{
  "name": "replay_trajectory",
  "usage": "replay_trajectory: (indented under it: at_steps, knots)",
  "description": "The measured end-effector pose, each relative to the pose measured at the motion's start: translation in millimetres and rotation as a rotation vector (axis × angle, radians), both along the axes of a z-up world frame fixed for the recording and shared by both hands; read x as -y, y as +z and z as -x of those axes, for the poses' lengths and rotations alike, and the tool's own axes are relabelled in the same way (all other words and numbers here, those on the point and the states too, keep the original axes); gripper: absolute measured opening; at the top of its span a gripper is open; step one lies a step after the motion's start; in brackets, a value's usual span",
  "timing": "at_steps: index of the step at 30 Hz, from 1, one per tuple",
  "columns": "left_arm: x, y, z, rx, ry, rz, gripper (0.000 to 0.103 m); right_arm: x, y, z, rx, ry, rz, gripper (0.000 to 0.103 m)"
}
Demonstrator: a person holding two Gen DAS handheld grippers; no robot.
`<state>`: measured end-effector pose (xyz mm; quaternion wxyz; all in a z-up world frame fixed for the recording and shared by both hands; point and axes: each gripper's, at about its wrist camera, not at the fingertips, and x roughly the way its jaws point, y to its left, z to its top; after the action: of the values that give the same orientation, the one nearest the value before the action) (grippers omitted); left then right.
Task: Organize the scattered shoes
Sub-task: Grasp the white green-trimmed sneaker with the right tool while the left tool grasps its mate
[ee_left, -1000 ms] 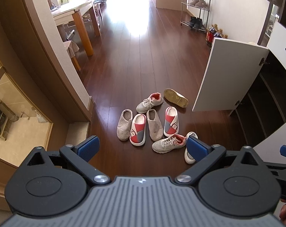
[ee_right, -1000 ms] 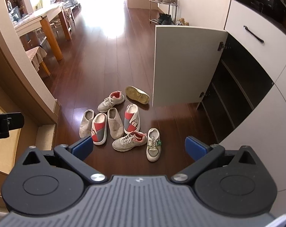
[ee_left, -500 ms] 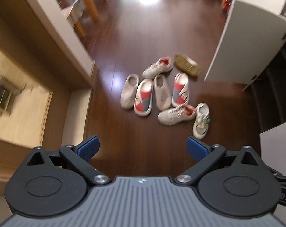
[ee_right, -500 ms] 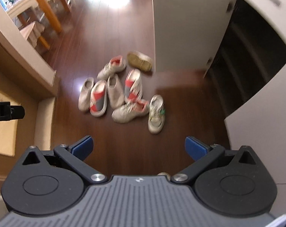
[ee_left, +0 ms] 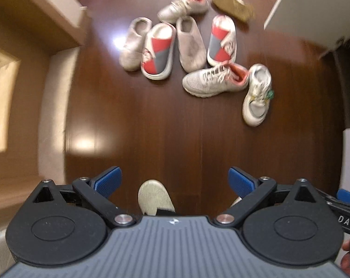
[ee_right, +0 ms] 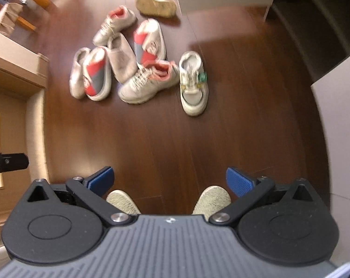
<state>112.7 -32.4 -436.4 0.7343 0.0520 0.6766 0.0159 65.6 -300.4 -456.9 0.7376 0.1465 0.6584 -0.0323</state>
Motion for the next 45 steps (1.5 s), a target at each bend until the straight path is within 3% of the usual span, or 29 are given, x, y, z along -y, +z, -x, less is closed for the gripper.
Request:
replay_trajectory:
  at_steps: [3,4,9,12,16,19,22,24,27,30,34,37,41,44,45]
  knots:
    - [9.4,-73.4,-16.0,0.054,-0.083,-0.014,0.1,-3.4,-77.5,-10.2,0.033,-0.012,0.017,0.096]
    - [13.5,-94.4,-22.2,0.068,-0.107,-0.014,0.1,-17.3,-94.5,-6.7,0.058,-0.008,0.025,0.095]
    - [48.2,-203.8,-57.5,0.154,-0.312,0.012,0.1,1.1,-188.1,-47.6,0.203,0.033,0.066,0.089]
    - [71.0,-247.4,-74.1,0.18,-0.47,0.029,0.1,16.3,-238.8,-71.0,0.297,0.038,0.075,0.083]
    - [87.2,-286.2,-88.2,0.255,-0.595,0.003,0.099,30.4,-283.2,-92.4,0.392,0.051,0.105,0.079]
    - [95.6,-301.0,-97.3,0.278,-0.636,-0.021,0.099,35.4,-310.9,-103.9,0.445,0.06,0.13,0.078]
    - [101.2,-296.3,-102.7,0.258,-0.576,-0.031,0.099,33.7,-322.8,-112.3,0.433,-0.008,0.142,0.078]
    - [95.4,-287.3,-95.4,0.25,-0.555,0.015,0.1,28.8,-322.2,-106.1,0.436,-0.025,0.107,0.078]
    - [84.9,-290.1,-85.7,0.266,-0.584,0.005,0.1,17.1,-328.8,-100.0,0.469,0.015,0.138,0.08]
    - [83.3,-292.5,-88.4,0.288,-0.597,-0.042,0.1,8.5,-341.9,-106.4,0.495,0.043,0.159,0.088]
    - [90.1,-280.4,-94.5,0.289,-0.55,0.007,0.1,1.1,-345.2,-121.7,0.515,0.057,0.231,0.096]
    - [95.3,-279.4,-89.0,0.295,-0.579,0.023,0.1,2.4,-347.1,-127.3,0.531,0.053,0.25,0.101]
    - [97.9,-290.5,-84.9,0.279,-0.62,-0.024,0.1,-1.2,-365.3,-141.2,0.513,0.104,0.282,0.101]
    - [95.8,-290.6,-84.7,0.264,-0.593,-0.014,0.1,-9.7,-374.4,-150.2,0.507,0.172,0.333,0.1]
    - [95.1,-289.8,-84.2,0.261,-0.585,-0.005,0.1,-12.0,-377.2,-152.5,0.506,0.195,0.345,0.095]
